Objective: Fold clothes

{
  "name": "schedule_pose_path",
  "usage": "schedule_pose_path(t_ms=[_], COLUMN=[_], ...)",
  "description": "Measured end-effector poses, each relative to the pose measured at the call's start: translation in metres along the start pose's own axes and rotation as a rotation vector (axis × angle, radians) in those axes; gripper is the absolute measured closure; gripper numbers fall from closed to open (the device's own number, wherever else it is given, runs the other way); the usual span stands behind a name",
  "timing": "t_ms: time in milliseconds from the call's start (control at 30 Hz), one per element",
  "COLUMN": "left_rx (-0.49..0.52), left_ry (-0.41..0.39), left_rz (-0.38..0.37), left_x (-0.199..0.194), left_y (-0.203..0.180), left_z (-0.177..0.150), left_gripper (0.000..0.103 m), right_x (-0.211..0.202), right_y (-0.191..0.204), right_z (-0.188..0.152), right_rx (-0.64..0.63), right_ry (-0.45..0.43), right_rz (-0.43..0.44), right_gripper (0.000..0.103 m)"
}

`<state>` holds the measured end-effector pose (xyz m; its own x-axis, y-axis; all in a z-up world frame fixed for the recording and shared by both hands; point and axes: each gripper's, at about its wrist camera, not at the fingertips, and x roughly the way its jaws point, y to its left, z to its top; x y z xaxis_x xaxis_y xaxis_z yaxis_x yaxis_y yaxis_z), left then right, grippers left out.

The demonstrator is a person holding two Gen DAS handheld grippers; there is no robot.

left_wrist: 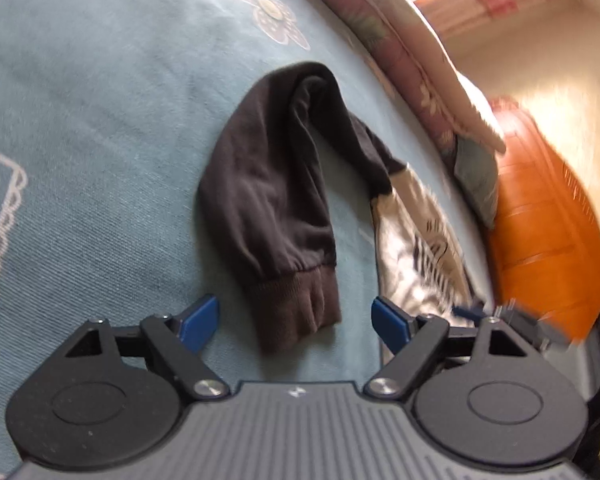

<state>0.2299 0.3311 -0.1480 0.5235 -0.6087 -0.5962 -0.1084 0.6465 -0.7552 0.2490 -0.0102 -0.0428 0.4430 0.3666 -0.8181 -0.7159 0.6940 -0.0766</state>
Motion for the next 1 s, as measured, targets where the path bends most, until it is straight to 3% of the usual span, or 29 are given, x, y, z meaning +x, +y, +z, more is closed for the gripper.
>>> schedule_pose_path(t_ms=[167,433,567,633,733,800,967,1000], left_rx=[-0.092,-0.088,-0.028,-0.029,-0.073,-0.103,-0.099,-0.115], left_ry=[-0.004,-0.020,-0.033,-0.045,-0.049,-0.052,-0.042,-0.042], left_rz=[-0.066,-0.085,-0.059,-0.057,-0.033,-0.017,-0.039,-0.047], left_x=[0.014,0.023,0.026,0.023,0.017,0.014,0.020,0.023], left_y=[0.014,0.012,0.005,0.008,0.015,0.020,0.023,0.027], left_z=[0.016,0.022,0.025,0.023,0.022,0.021,0.018,0.021], left_gripper=[0.021,0.021,0.021,0.026,0.042,0.059,0.060,0.065], right_x=[-0.002,0.001,0.003,0.003,0.003,0.003,-0.002,-0.001], right_y=[-0.017,-0.023,-0.021,-0.021,-0.026,-0.029,-0.036,-0.038], right_z=[-0.017,-0.025,-0.028,-0.031,-0.037,-0.041,-0.048,-0.049], right_rx=[0.080,0.138,0.154,0.163,0.193,0.201,0.221,0.227], right_ry=[-0.015,-0.034,-0.032,-0.031,-0.019,-0.013,-0.016,-0.015], right_rz=[0.007,0.033,0.038,0.037,0.035,0.018,0.004,0.004], right_gripper=[0.029,0.028,0.028,0.028,0.028,0.028,0.026,0.022])
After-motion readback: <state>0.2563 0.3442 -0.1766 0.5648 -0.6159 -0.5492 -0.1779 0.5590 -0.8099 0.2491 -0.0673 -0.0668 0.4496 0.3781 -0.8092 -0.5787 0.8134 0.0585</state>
